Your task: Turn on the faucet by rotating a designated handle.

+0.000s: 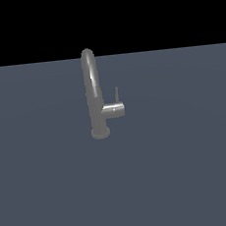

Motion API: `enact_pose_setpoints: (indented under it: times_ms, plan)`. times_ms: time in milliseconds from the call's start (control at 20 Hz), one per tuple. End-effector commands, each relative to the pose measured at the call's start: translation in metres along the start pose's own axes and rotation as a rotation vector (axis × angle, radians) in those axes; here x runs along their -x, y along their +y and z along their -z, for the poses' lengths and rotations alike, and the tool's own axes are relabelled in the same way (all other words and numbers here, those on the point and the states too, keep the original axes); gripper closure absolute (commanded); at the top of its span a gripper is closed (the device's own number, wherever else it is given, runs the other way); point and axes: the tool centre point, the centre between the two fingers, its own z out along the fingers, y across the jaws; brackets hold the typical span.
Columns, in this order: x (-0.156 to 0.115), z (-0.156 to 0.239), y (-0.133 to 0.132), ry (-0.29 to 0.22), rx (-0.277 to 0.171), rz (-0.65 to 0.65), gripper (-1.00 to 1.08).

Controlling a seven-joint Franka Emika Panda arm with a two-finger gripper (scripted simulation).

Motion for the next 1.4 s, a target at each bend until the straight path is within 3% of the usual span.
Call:
enact_pose_setpoints:
  times_ms: [0,650,1350]
  plan:
    - [0.000,0.000,0.000,0.000,0.000,0.000,1.08]
    - [-0.022,-0.004,-0.003,-0.058,-0.047,-0.051,1.08]
    - [-0.092,-0.026,-0.006,-0.244,-0.197,-0.213,1.08]
